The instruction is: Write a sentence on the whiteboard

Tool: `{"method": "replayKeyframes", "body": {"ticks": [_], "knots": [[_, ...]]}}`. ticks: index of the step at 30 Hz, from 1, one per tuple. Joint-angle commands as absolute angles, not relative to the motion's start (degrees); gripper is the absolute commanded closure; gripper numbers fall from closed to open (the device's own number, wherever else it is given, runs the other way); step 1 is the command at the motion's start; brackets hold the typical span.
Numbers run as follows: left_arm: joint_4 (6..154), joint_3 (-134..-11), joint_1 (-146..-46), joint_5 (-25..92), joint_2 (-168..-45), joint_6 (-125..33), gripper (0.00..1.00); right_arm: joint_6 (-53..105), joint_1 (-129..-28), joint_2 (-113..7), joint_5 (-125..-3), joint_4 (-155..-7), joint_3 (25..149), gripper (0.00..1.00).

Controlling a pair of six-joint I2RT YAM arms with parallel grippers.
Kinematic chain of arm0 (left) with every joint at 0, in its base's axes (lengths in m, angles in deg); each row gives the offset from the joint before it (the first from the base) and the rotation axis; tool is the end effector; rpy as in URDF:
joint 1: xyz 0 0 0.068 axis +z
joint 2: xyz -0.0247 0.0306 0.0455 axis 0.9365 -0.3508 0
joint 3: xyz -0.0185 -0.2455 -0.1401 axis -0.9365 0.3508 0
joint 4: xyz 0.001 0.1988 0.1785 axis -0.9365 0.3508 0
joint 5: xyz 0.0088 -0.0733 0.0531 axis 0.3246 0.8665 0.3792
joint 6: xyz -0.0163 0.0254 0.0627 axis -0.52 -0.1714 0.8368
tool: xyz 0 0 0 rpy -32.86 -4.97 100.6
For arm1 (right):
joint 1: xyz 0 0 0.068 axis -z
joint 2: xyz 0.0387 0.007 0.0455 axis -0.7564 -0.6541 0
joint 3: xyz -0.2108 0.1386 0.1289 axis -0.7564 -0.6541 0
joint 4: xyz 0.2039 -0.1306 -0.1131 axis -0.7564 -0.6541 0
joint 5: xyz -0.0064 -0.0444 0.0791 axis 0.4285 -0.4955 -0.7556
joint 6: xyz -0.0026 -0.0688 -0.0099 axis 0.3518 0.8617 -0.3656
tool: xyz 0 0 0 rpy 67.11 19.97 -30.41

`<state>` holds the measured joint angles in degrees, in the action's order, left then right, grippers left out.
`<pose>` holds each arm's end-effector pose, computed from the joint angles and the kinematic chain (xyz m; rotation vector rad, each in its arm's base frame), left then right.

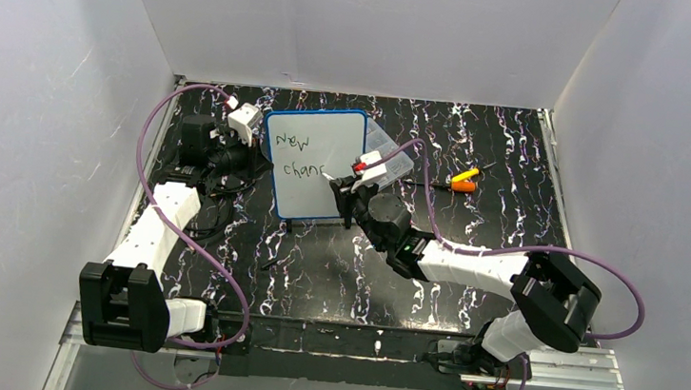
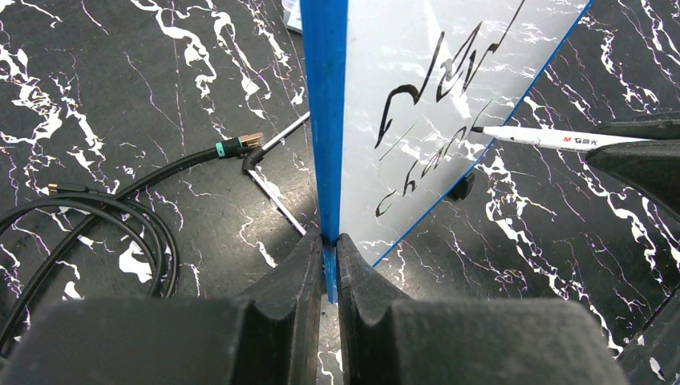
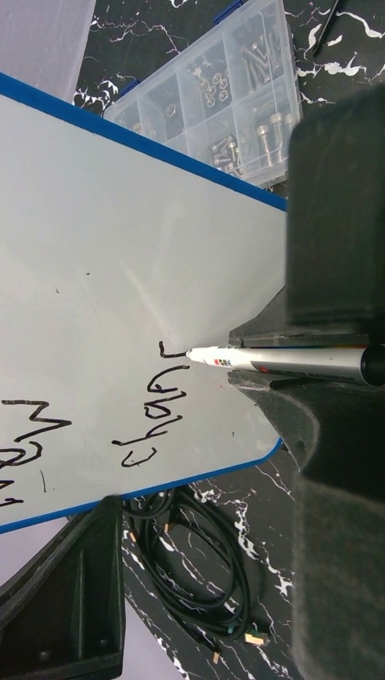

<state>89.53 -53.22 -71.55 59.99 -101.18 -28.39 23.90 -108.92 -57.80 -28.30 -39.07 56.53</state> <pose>0.2935 -0.0430 0.3023 0.5241 1.8985 -0.5582 0.2007 0.2921 0.2707 -0.3153 1.5581 0.5632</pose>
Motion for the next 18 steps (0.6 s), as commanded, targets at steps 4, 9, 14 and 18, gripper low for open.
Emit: {"method": "replayKeyframes", "body": {"ticks": [4, 9, 14, 18], "knots": [[88.7, -53.2, -71.5, 61.4, -100.0, -28.5, 1.0, 24.0, -108.9, -55.6, -25.4, -38.2, 55.5, 0.99], [88.7, -53.2, -71.5, 61.4, -100.0, -28.4, 1.0, 24.0, -108.9, -54.2, -25.1, -38.2, 55.1, 0.99], [88.7, -53.2, -71.5, 61.4, -99.9, -28.5, 1.0, 24.0, -108.9, -52.6, -27.3, -37.7, 54.5, 0.99], [88.7, -53.2, -71.5, 61.5, -99.8, -28.5, 1.0, 24.3, -108.9, -52.3, -26.8, -37.4, 54.9, 0.99]]}}
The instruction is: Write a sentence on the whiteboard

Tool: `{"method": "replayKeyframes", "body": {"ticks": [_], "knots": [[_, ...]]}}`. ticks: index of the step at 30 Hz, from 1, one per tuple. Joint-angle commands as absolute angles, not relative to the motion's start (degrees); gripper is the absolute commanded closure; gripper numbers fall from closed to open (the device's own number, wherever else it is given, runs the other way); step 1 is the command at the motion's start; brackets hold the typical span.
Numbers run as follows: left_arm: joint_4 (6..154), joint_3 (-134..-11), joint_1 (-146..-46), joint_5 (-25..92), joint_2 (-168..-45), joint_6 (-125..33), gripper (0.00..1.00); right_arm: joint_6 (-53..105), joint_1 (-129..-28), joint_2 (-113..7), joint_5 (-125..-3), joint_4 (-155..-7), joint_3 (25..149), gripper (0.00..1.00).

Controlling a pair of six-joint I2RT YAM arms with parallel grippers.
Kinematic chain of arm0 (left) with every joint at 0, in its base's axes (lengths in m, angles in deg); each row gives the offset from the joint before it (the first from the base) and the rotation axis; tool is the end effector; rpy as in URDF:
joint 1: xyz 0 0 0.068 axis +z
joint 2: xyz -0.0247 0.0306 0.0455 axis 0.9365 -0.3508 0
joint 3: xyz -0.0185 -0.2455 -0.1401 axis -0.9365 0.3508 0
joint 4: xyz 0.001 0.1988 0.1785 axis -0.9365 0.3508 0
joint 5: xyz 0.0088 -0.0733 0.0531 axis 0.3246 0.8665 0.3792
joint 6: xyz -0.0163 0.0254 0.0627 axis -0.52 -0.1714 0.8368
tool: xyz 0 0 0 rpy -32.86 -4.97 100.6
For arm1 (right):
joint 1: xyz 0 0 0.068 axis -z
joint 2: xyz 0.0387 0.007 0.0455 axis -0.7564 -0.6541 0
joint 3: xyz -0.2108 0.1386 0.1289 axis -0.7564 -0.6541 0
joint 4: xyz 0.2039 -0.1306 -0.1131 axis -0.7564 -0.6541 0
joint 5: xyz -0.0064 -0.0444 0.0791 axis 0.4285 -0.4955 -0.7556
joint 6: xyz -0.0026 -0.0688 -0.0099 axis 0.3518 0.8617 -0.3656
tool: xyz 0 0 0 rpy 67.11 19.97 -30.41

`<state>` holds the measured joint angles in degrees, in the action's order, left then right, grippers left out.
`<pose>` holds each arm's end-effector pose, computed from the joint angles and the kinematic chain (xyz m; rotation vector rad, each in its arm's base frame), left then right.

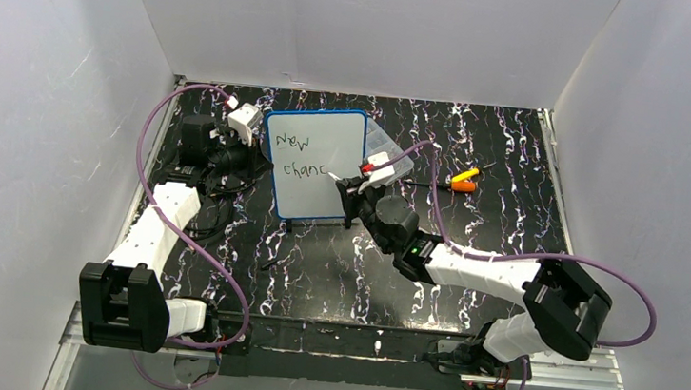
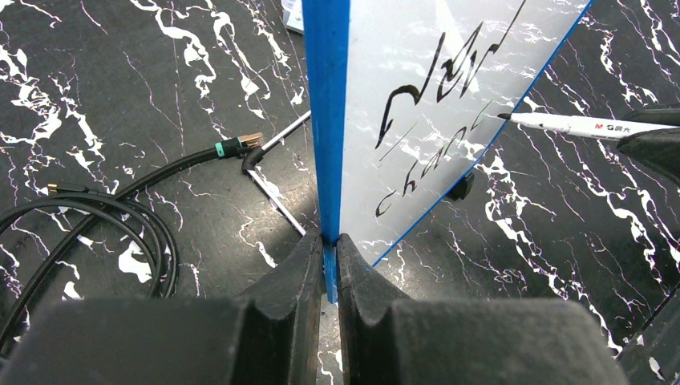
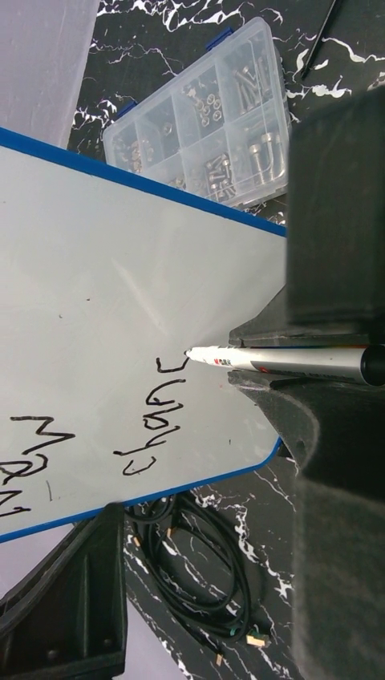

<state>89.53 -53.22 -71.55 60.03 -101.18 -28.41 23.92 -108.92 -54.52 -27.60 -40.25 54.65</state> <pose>0.2935 -0.0430 0.3023 0.5242 1.8984 -0.5591 0.1946 0.2804 0.2752 -0.3037 1.5561 0.5556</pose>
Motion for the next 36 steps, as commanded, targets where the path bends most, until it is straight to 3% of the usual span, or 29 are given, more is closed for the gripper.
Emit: {"method": "replayKeyframes", "body": {"ticks": [1, 36], "knots": [[88.7, -53.1, -71.5, 61.4, -99.8, -28.5, 1.0, 24.5, -108.9, -52.5, -26.7, -37.3, 55.1, 0.99], [88.7, -53.2, -71.6, 61.6, -100.0, -28.5, 1.0, 29.5, -108.8, -53.8, -22.1, -34.9, 56.7, 0.99]]}}
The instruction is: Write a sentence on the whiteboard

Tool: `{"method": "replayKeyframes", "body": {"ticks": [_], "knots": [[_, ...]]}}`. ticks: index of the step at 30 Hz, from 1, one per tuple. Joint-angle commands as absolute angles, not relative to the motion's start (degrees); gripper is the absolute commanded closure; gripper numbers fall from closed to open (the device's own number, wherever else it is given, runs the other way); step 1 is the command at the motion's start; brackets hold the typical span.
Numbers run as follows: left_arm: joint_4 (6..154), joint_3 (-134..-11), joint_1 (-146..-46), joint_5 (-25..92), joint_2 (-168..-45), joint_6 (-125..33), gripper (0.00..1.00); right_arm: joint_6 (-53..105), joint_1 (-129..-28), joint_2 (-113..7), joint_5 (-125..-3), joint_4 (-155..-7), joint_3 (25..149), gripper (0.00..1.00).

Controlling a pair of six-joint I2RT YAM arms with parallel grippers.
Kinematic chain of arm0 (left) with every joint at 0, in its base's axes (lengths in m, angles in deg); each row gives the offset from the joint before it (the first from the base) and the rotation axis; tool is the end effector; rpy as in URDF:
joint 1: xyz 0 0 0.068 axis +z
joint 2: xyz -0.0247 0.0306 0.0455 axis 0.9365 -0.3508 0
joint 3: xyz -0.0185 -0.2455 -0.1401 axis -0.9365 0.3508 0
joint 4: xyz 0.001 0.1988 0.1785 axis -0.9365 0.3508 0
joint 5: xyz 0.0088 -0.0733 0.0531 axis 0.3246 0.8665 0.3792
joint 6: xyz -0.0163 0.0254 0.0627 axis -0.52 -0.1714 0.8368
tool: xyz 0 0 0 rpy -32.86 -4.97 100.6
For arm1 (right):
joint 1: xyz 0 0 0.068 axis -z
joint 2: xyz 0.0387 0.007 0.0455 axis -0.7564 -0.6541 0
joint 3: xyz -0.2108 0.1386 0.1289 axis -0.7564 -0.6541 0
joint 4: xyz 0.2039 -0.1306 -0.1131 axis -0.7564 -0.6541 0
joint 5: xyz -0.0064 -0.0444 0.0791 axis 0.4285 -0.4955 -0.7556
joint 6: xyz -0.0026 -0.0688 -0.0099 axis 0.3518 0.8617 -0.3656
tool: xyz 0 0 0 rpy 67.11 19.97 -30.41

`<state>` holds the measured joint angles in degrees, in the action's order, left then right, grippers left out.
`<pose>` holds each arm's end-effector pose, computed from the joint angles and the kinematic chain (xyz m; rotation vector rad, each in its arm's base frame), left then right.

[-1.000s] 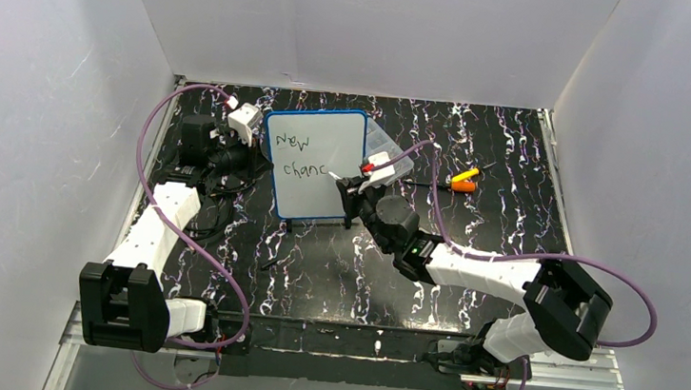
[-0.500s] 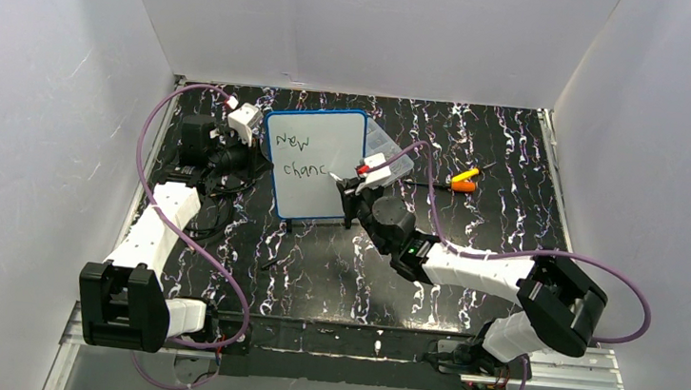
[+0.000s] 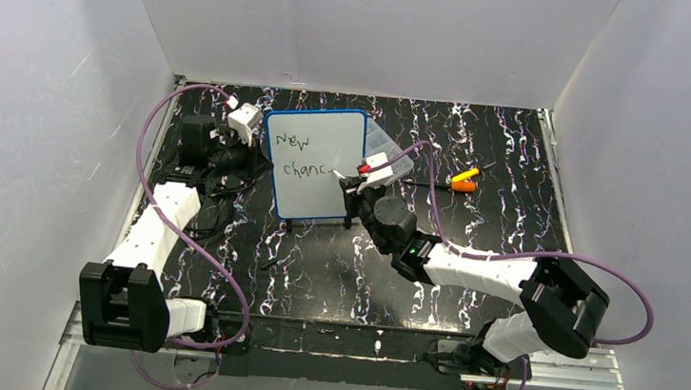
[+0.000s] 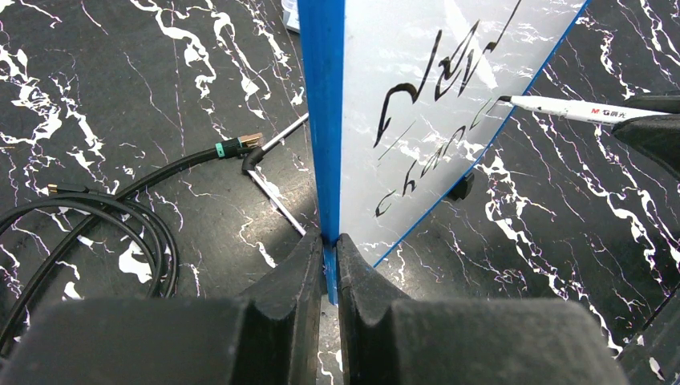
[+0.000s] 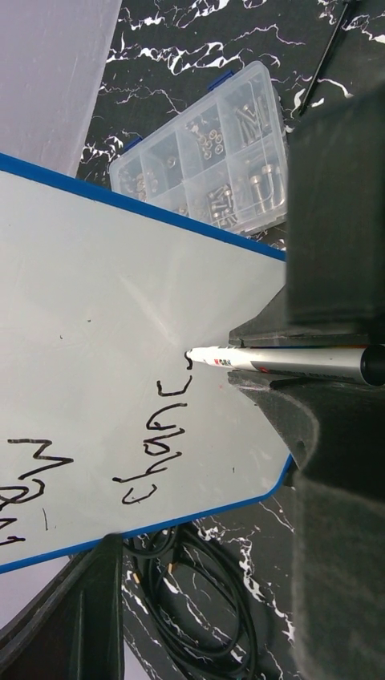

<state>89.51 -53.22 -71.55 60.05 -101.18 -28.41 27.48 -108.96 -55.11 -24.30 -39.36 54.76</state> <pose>0.2935 -0.0431 0.3023 0.5245 1.8980 -0.5593 0.1970 0.2793 0.2744 -0.3016 1.5425 0.4670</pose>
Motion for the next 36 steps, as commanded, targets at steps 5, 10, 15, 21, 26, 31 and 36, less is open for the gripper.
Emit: {"method": "replayKeyframes", "body": {"ticks": [5, 10, 15, 21, 26, 31, 36], "knots": [[88.6, -53.2, -71.6, 61.6, -100.0, -28.5, 1.0, 29.4, -108.8, -54.6, -23.5, -33.5, 57.2, 0.99], [88.7, -53.2, -71.6, 61.7, -100.0, -28.5, 1.0, 29.0, -108.8, -54.7, -24.1, -33.0, 57.2, 0.99], [88.6, -53.2, -71.6, 61.6, -99.9, -28.5, 1.0, 28.3, -108.8, -55.7, -24.9, -34.1, 57.1, 0.99], [88.7, -53.1, -71.6, 61.5, -99.9, -28.5, 1.0, 27.0, -108.8, -55.9, -25.7, -35.1, 56.2, 0.99], [88.7, -53.2, -71.6, 61.5, -99.9, -28.5, 1.0, 25.7, -108.8, -55.8, -25.8, -36.0, 54.9, 0.99], [88.7, -53.2, -71.5, 61.6, -100.0, -28.6, 1.0, 25.1, -108.8, -55.4, -25.6, -36.8, 54.1, 0.99], [88.7, -53.1, -71.6, 61.5, -100.0, -28.5, 1.0, 25.2, -108.8, -55.2, -24.8, -37.5, 54.1, 0.99]]}}
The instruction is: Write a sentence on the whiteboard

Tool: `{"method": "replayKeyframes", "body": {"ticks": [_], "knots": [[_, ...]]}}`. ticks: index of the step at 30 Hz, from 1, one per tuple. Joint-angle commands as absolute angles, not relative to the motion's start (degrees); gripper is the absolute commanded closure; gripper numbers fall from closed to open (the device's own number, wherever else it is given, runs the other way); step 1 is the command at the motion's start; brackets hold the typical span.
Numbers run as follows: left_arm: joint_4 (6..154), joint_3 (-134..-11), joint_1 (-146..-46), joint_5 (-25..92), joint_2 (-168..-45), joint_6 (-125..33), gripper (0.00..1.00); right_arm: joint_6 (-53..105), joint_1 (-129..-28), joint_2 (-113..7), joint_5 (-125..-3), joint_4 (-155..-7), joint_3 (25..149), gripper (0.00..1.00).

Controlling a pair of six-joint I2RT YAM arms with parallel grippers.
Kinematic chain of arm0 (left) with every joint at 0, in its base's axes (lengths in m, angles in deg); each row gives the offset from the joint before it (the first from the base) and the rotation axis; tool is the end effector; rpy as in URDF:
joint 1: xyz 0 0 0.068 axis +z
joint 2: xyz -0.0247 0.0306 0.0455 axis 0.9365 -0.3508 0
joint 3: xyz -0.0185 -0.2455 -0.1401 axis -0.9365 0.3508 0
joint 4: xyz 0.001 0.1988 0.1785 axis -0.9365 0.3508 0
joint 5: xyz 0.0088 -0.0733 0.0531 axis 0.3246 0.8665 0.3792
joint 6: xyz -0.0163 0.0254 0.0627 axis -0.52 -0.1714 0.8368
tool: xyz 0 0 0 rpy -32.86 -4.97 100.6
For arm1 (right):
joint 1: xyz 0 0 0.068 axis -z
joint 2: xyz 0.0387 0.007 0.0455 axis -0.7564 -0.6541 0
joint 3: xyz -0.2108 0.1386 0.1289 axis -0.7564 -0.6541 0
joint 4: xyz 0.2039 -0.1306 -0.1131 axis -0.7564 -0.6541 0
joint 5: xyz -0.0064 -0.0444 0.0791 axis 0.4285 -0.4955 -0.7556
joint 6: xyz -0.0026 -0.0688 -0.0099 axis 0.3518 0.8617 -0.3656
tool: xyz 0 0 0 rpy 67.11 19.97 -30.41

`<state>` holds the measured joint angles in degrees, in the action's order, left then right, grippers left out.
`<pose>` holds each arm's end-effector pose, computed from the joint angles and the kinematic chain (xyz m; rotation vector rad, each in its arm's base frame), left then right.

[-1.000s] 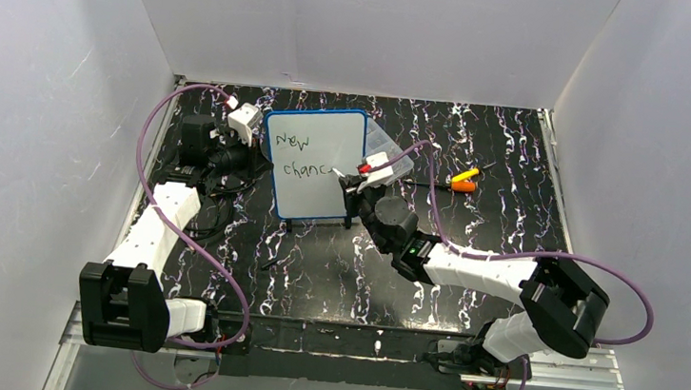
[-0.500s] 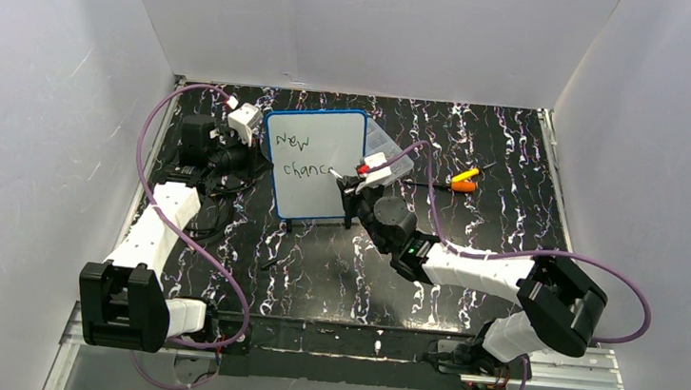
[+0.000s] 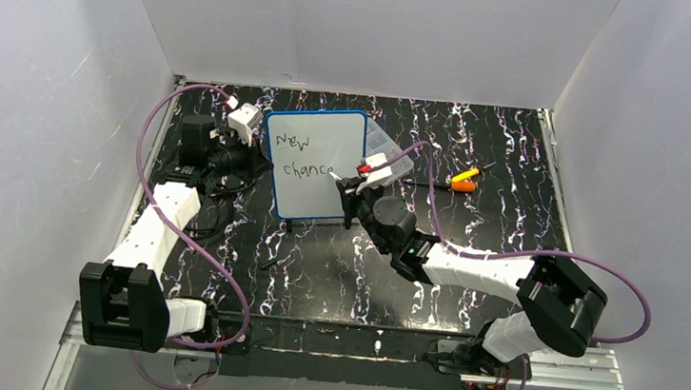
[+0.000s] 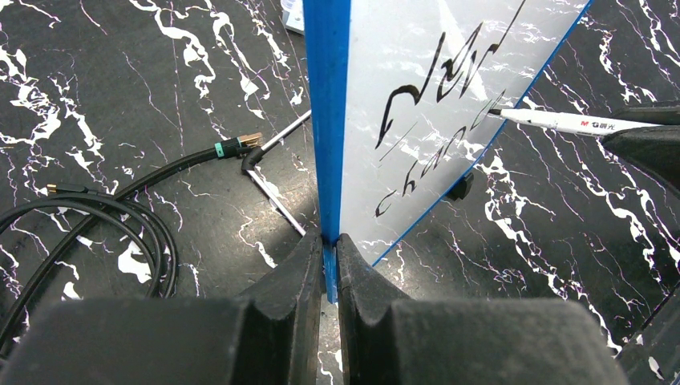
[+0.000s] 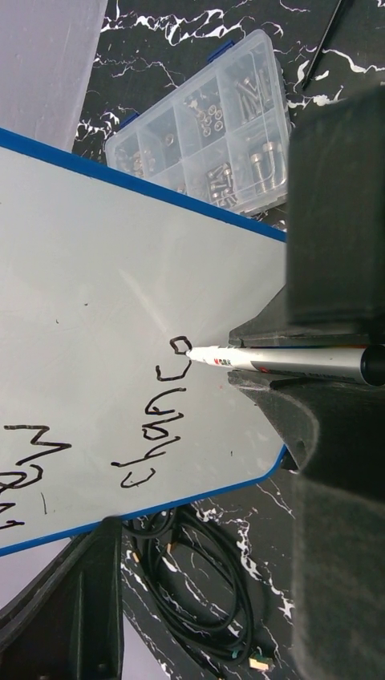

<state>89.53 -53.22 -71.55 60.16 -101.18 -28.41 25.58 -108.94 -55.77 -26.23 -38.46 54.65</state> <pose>0.2934 -0.0431 0.3023 0.5256 1.8978 -0.5613 0.1970 0.2822 0.2720 -0.3017 1.5447 0.5199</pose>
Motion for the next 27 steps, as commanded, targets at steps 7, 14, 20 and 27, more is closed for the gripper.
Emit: {"method": "replayKeyframes", "body": {"ticks": [7, 14, 20, 27], "knots": [[88.7, -53.0, -71.6, 61.5, -100.0, -28.5, 1.0, 25.6, -108.8, -53.7, -22.8, -38.5, 53.4, 0.99], [88.6, -53.1, -71.5, 61.3, -100.0, -28.5, 1.0, 25.7, -108.8, -52.7, -22.9, -38.5, 53.1, 0.99], [88.7, -53.2, -71.6, 61.2, -100.0, -28.5, 1.0, 25.2, -108.8, -49.3, -26.9, -38.0, 52.4, 0.99], [88.7, -53.1, -71.6, 61.5, -99.9, -28.6, 1.0, 26.9, -108.8, -49.5, -24.3, -37.9, 53.8, 0.99]]}}
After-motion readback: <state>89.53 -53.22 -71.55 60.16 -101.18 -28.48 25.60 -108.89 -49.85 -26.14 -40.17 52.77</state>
